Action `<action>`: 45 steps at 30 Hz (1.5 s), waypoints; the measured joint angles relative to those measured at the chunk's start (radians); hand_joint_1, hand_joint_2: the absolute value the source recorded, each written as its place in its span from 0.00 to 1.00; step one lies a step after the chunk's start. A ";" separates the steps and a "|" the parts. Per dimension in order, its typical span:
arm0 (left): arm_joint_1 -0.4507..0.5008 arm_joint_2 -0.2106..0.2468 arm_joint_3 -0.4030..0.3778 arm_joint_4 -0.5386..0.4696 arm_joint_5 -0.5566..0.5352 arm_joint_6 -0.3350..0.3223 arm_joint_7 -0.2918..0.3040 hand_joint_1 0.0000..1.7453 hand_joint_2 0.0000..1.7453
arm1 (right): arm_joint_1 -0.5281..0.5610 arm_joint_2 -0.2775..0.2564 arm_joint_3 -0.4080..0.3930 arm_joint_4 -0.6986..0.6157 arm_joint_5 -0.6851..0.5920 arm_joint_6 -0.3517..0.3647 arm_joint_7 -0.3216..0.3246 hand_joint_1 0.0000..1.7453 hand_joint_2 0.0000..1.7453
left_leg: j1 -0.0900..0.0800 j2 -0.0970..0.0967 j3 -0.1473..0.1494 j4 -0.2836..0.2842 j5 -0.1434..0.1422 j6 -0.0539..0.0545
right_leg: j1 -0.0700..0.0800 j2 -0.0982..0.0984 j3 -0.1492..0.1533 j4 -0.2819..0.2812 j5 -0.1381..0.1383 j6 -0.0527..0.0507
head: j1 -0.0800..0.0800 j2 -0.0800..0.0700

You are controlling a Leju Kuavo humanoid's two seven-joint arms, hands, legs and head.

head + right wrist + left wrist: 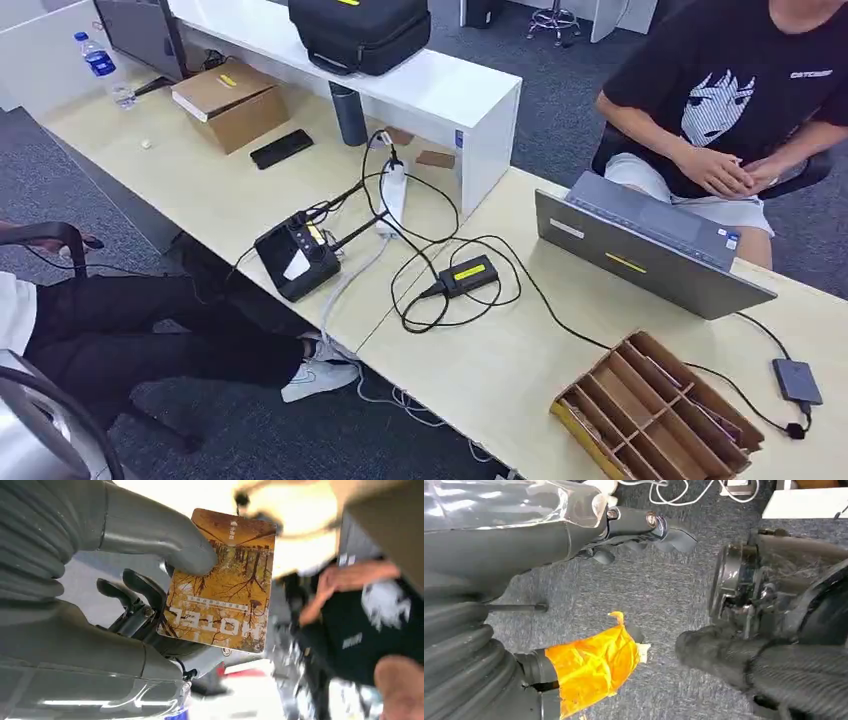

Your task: Pass the card to the sensor for recognition and then transmit it.

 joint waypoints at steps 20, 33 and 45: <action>0.004 0.046 -0.001 -0.019 -0.018 -0.059 -0.055 0.00 1.00 | -0.024 -0.374 0.090 -0.011 -0.285 0.379 -0.084 1.00 1.00 | -0.001 0.000 0.000 0.000 -0.001 0.001 | 0.000 0.000 0.001 0.000 -0.001 0.001 | 0.000 0.000; -0.063 0.052 -0.001 0.011 -0.008 -0.175 -0.158 0.00 1.00 | -0.217 -0.331 0.369 0.140 -0.270 0.413 -0.096 1.00 1.00 | 0.000 0.000 0.001 0.000 0.000 0.002 | 0.000 0.000 0.002 0.000 0.000 0.001 | 0.000 0.000; -0.118 0.063 -0.001 0.053 -0.007 -0.258 -0.226 0.00 1.00 | -0.316 -0.239 0.531 0.302 -0.267 0.405 -0.079 1.00 1.00 | 0.000 0.000 0.001 0.000 0.000 0.002 | 0.000 0.000 0.002 0.000 0.000 0.001 | 0.000 0.000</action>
